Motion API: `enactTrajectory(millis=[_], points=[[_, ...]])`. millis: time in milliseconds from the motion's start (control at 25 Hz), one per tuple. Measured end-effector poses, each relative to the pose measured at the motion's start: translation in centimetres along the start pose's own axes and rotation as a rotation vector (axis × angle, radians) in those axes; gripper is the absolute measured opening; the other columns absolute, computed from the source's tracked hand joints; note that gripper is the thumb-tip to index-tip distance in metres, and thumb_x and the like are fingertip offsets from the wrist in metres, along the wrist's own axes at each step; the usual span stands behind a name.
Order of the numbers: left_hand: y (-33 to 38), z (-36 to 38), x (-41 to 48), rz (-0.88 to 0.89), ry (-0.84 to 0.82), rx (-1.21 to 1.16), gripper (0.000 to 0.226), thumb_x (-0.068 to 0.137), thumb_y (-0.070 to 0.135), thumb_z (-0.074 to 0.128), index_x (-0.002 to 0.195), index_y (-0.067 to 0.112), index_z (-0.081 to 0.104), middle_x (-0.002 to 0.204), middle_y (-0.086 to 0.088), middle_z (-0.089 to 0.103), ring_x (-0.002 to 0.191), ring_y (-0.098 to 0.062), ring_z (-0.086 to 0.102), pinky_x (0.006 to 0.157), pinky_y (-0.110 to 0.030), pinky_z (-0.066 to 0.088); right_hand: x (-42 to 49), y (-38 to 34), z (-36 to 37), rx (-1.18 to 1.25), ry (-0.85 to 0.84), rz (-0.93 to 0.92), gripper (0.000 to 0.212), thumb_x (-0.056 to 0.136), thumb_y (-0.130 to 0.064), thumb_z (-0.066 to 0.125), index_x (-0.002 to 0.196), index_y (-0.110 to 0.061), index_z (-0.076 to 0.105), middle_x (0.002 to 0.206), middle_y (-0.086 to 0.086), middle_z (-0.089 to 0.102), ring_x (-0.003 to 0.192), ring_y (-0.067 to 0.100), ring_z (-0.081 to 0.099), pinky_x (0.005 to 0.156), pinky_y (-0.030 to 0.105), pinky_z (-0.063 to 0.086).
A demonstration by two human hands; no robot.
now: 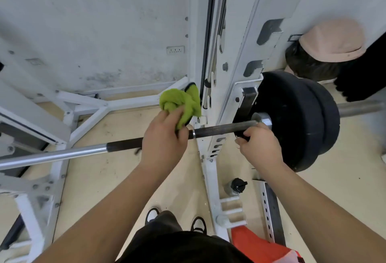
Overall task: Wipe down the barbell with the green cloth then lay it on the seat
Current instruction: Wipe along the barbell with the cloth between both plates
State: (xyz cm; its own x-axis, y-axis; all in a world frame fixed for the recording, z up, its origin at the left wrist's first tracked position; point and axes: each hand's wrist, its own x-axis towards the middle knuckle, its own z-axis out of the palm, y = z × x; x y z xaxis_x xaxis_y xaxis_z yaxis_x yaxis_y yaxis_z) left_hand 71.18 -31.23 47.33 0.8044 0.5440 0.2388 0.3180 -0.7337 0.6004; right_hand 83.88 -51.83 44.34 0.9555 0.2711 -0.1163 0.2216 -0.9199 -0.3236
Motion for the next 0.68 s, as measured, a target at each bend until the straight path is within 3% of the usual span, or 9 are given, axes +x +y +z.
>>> enactTrajectory(millis=[80,160,280,400,520,680], points=[[-2.6,2.6,0.8,0.172,-0.216,0.366,0.044,0.078,0.013,0.068,0.121,0.022,0.069,0.092,-0.008,0.061,0.082,-0.031,0.052,0.064,-0.035,0.043,0.0,-0.1,0.2,-0.015,0.006,0.013,0.021,0.096,-0.029,0.067,0.1,-0.011,0.078,0.124,-0.002,0.058,0.084,0.018,0.049,0.065,0.03,0.045],[-3.6,4.5,0.8,0.217,-0.298,0.522,0.056,0.071,0.009,0.069,0.126,0.022,0.064,0.1,-0.01,0.06,0.088,-0.034,0.051,0.068,-0.036,0.032,-0.1,-0.3,0.5,-0.009,0.02,0.025,0.021,0.097,-0.027,0.066,0.094,-0.009,0.078,0.125,-0.001,0.058,0.086,0.018,0.05,0.067,0.032,0.049],[-1.1,6.2,1.1,0.325,-0.325,0.468,0.057,0.07,0.002,0.06,0.124,0.017,0.06,0.107,-0.015,0.056,0.095,-0.035,0.05,0.074,-0.04,0.039,-0.3,-0.8,1.0,-0.052,0.039,0.049,0.021,0.095,-0.023,0.066,0.084,-0.009,0.077,0.126,0.004,0.058,0.094,0.027,0.058,0.066,0.031,0.045],[2.1,7.6,2.7,0.477,-0.433,0.42,0.05,0.082,0.002,0.055,0.13,0.016,0.052,0.118,-0.017,0.049,0.108,-0.036,0.046,0.086,-0.043,0.048,-0.2,-1.5,1.3,-0.076,0.052,0.064,0.02,0.091,-0.021,0.067,0.08,-0.007,0.077,0.115,0.009,0.061,0.093,0.035,0.061,0.064,0.032,0.044],[0.9,7.2,4.6,0.489,-0.549,0.424,0.051,0.088,0.004,0.056,0.136,0.018,0.048,0.124,-0.015,0.049,0.113,-0.034,0.047,0.088,-0.044,0.052,-0.1,-2.0,1.5,-0.097,0.089,0.087,0.021,0.087,-0.02,0.065,0.075,-0.007,0.077,0.101,0.01,0.061,0.084,0.033,0.061,0.059,0.031,0.041],[-4.0,3.5,4.8,0.406,-0.559,0.381,0.048,0.09,0.012,0.06,0.137,0.021,0.054,0.122,-0.013,0.053,0.111,-0.032,0.051,0.085,-0.041,0.051,0.1,-2.5,2.0,-0.118,0.128,0.141,0.02,0.088,-0.02,0.063,0.078,-0.007,0.075,0.102,0.006,0.061,0.081,0.027,0.055,0.059,0.03,0.041]])
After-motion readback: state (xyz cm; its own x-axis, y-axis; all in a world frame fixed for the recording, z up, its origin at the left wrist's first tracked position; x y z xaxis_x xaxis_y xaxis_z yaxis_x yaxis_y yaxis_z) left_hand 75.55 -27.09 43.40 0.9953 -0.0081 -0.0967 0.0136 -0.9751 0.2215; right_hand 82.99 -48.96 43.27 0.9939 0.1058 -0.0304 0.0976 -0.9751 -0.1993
